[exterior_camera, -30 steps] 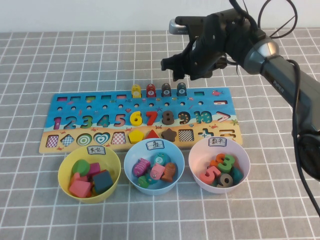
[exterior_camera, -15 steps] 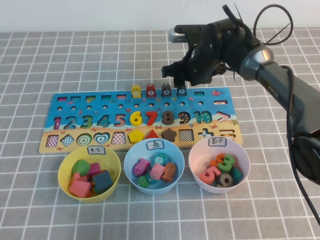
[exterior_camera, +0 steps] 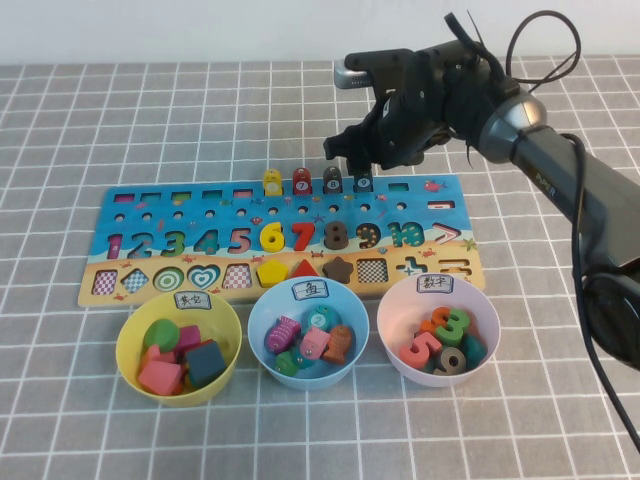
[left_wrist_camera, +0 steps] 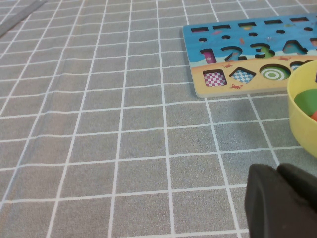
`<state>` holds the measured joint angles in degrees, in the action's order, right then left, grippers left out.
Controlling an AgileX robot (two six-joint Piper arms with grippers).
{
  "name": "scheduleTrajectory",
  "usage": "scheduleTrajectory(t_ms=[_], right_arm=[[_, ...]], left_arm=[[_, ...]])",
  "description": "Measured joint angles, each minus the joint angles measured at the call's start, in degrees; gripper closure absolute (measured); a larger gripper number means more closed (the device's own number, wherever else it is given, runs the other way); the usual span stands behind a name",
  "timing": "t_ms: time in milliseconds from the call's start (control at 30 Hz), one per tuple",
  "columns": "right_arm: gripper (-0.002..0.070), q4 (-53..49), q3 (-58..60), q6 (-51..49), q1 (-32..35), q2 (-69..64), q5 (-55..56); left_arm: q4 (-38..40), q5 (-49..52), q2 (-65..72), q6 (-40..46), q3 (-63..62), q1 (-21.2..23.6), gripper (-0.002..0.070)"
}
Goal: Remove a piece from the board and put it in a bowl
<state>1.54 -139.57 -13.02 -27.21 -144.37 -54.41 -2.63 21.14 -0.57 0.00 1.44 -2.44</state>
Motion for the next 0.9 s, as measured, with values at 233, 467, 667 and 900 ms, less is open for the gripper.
scheduleTrajectory(t_ms=[233,467,667,900], right_arm=[[0.0325,0.84,0.00,3.67,0.23,-0.42,0.72],[0.0325,1.74,0.00,8.17,0.78,-0.42,0.72],[0.0325,2.26,0.00,8.58,0.98,-0.42,0.72],[0.0325,4.49,0.00,8.58,0.98,-0.42,0.72]], left_arm=[[0.00,0.00,0.00,0.00,0.00,0.00,0.0676],[0.00,0.00,0.00,0.00,0.00,0.00,0.0676],[0.00,0.00,0.00,0.00,0.00,0.00,0.0676],[0.00,0.00,0.00,-0.30,0.00,0.00,0.0675]])
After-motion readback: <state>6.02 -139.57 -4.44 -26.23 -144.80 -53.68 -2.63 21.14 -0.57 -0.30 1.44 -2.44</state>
